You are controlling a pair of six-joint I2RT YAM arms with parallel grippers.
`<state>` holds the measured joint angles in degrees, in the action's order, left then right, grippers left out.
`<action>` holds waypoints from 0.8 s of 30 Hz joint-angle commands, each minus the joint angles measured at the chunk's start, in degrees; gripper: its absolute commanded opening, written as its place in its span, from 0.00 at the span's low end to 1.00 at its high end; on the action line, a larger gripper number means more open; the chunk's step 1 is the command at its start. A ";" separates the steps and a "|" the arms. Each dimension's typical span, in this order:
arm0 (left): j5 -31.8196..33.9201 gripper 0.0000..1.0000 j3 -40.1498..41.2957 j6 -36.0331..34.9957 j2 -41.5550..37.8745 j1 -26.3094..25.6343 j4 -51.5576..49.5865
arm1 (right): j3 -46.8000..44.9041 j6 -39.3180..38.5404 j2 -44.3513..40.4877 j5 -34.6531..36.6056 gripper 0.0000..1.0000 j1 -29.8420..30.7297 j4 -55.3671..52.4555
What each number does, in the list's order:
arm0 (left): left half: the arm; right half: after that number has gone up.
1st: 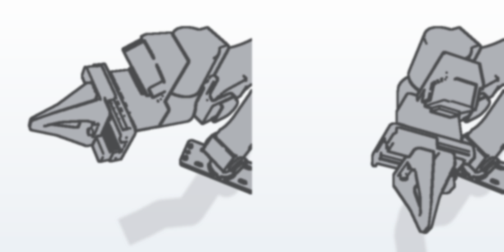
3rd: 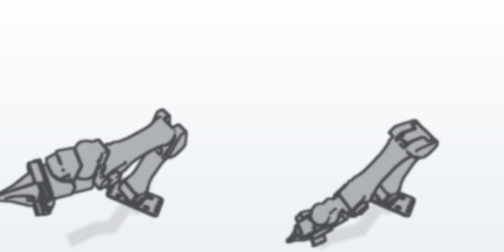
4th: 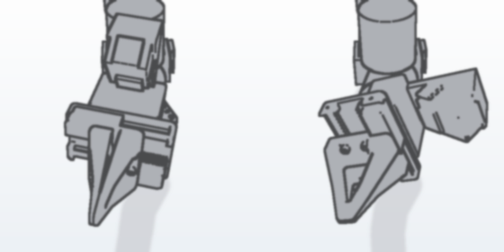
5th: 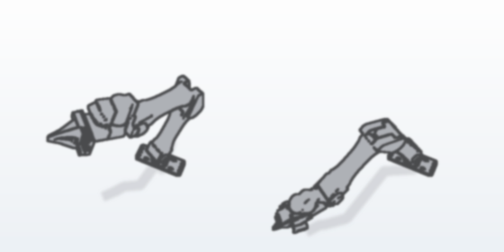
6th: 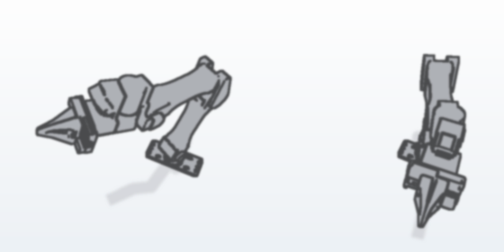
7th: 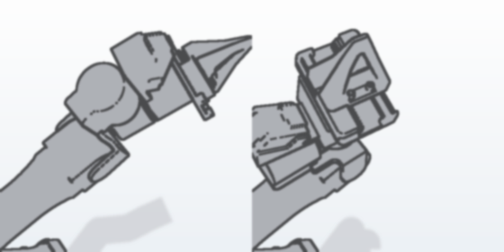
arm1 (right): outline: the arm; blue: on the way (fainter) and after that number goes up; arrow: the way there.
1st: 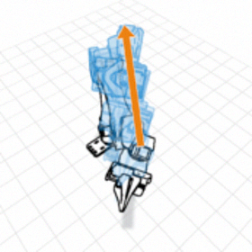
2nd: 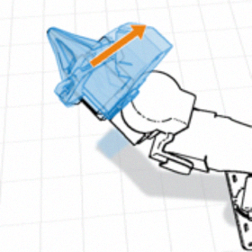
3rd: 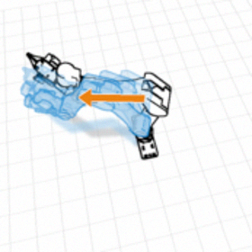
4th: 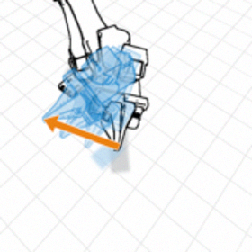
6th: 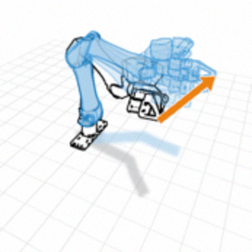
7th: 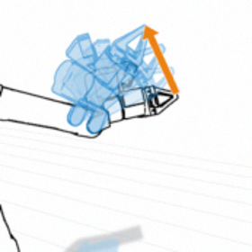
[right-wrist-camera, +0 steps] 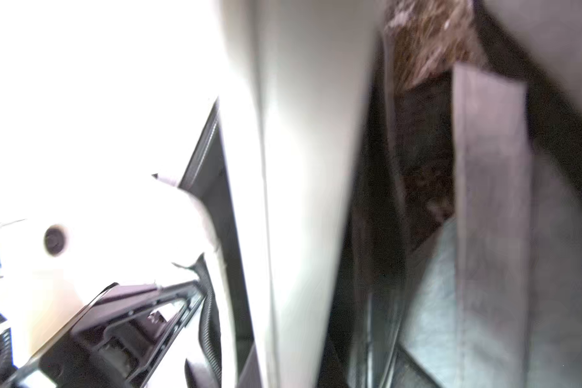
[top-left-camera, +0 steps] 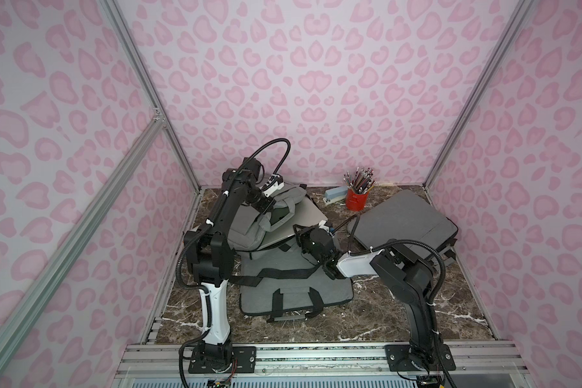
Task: Open the zippered laptop bag and take out the laptop
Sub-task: Take out the laptop from the zippered laptop bag.
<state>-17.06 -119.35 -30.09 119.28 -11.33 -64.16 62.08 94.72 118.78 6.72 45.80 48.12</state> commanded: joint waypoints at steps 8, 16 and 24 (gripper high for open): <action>0.67 0.02 5.14 -6.33 -4.98 -0.12 1.56 | -3.91 -3.16 -4.21 -0.87 0.00 -2.37 10.05; 3.96 0.02 3.34 -9.56 -3.77 -0.19 1.16 | -12.44 -5.22 -13.10 -5.67 0.00 -3.06 10.02; 7.37 0.02 2.30 -13.82 -3.15 -1.54 1.23 | -22.49 -7.87 -22.96 -10.17 0.00 -4.81 6.20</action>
<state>-11.40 -116.11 -40.80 115.87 -12.56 -63.33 41.58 88.88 98.08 -1.78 41.36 47.27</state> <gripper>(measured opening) 0.074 0.123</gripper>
